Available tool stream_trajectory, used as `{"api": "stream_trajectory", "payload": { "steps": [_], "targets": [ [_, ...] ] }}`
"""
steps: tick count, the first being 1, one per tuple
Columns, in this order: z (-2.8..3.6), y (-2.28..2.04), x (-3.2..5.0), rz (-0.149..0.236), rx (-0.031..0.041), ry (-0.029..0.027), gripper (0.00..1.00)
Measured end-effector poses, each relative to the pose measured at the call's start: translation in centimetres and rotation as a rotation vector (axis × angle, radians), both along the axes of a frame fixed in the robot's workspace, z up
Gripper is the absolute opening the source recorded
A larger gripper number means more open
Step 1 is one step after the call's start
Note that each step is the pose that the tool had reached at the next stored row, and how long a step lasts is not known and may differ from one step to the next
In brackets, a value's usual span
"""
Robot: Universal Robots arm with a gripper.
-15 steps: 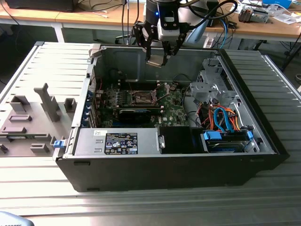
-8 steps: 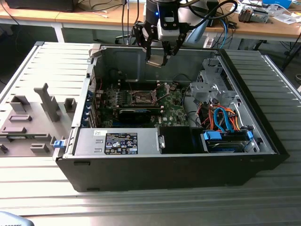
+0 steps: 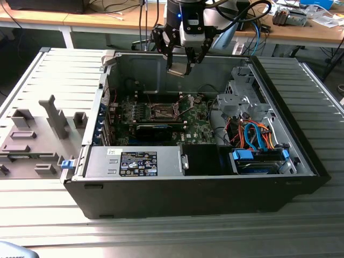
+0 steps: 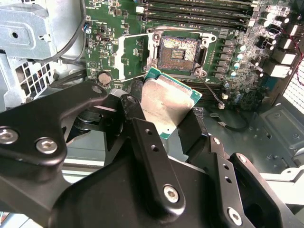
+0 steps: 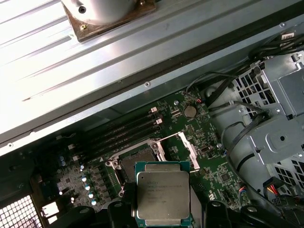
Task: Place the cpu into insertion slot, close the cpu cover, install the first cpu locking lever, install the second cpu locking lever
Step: 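Place the cpu into insertion slot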
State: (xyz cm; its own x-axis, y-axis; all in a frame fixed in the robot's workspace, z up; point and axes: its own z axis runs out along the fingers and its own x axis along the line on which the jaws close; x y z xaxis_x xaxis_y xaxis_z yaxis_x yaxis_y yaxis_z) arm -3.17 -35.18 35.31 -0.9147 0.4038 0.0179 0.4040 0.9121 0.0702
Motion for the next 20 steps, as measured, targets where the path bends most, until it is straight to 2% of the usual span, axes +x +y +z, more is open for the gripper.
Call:
{"api": "stream_trajectory", "payload": {
  "steps": [20],
  "targets": [
    [-0.04,0.00,0.00,-0.013,-0.0001,0.0000,0.55]
  ]
}}
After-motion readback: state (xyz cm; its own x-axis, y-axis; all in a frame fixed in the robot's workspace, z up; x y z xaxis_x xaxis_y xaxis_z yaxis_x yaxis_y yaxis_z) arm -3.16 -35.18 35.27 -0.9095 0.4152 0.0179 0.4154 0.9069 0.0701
